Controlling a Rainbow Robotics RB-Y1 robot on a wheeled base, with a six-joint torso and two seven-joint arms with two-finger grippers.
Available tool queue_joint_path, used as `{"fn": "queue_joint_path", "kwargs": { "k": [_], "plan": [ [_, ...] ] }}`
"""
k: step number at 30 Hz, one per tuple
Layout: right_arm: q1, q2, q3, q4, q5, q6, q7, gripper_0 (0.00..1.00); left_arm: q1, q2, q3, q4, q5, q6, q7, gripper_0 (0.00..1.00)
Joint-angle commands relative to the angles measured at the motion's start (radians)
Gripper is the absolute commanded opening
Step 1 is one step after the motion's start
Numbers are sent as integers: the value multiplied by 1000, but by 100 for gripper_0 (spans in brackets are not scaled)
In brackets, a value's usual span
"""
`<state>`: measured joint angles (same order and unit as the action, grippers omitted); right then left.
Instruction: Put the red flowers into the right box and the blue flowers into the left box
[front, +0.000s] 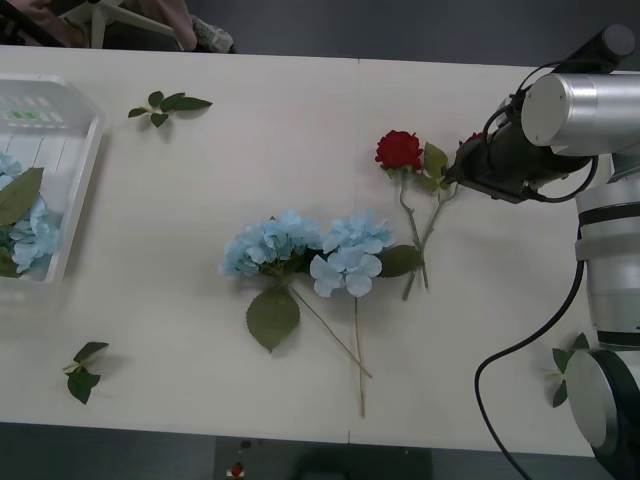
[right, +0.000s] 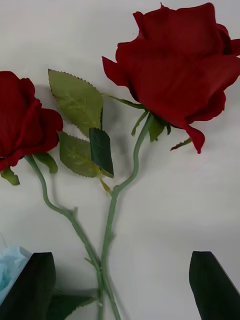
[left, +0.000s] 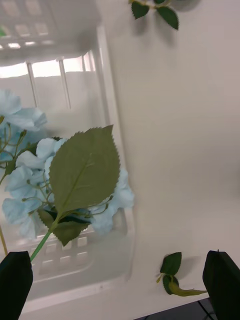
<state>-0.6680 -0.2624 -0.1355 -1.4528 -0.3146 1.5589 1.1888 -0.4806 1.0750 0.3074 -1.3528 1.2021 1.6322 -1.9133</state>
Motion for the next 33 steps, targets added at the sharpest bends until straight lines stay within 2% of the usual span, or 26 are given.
{"fn": "queue_joint_path", "kwargs": {
  "k": [1,6,13,21,25,33],
  "plan": [
    [-9,14,7,37,34,-71,-55,77,-4,-27,-28,-161,-29,-20,287,100],
    [-10,15,34,111,40,-169,-101,77,50,-119,-60,-312,-139,-86,424,100],
    [-10,15,62,196,54,-272,-120,77,217,-340,-67,-430,-277,-330,461,100],
    [-10,15,91,246,69,-316,-138,77,320,-584,-93,-580,-484,-351,459,100],
    [-10,15,105,264,77,-342,-149,77,409,-682,-171,-672,-601,-408,471,100],
    [-10,15,132,276,97,-365,-167,77,543,-770,-364,-755,-740,-486,570,100]
  ]
}}
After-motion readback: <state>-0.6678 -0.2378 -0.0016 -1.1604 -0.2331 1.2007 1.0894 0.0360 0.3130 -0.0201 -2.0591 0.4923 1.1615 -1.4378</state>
